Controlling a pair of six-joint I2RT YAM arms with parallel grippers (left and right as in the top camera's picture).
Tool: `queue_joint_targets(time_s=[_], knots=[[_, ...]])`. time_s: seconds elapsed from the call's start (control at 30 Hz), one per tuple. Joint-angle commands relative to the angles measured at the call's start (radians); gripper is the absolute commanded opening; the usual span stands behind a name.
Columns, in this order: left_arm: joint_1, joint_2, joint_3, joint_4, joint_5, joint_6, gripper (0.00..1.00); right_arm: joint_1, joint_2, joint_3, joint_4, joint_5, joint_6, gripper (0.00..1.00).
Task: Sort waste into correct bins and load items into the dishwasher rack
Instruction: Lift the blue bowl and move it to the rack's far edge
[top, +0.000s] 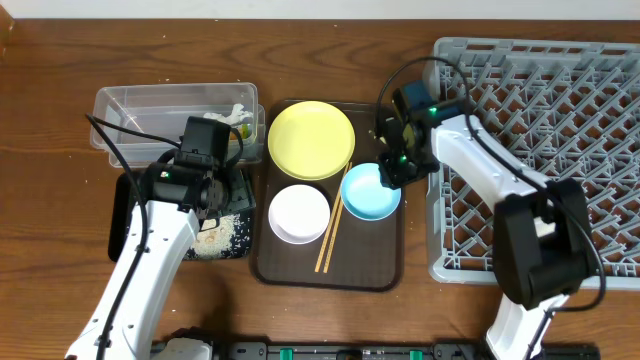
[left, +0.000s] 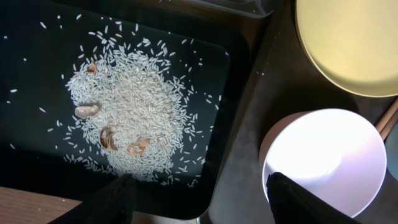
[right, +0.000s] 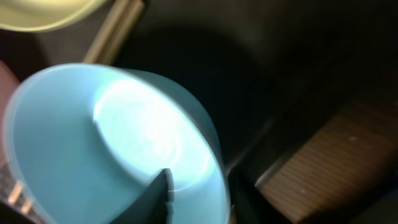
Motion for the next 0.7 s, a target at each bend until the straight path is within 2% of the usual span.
queue_joint_targets(time_s=[0.0, 0.23, 0.47, 0.57, 0.67], knots=[[0.004, -0.003, 0.001, -0.002, -0.016, -0.009, 0.7, 0.003, 0.014, 0.008, 0.008, 0.007, 0.012, 0.03], [0.004, -0.003, 0.001, -0.002, -0.016, -0.009, 0.7, -0.015, -0.044, 0.051, 0.006, 0.174, 0.061, 0.01], [0.004, -0.003, 0.001, -0.002, -0.016, -0.009, 0.7, -0.053, -0.204, 0.151, 0.029, 0.343, 0.061, 0.01], [0.004, -0.003, 0.001, -0.002, -0.016, -0.009, 0.7, -0.061, -0.275, 0.159, 0.085, 0.455, 0.06, 0.01], [0.004, -0.003, 0.001, -0.002, -0.016, -0.009, 0.7, -0.068, -0.322, 0.159, 0.147, 0.648, 0.079, 0.01]])
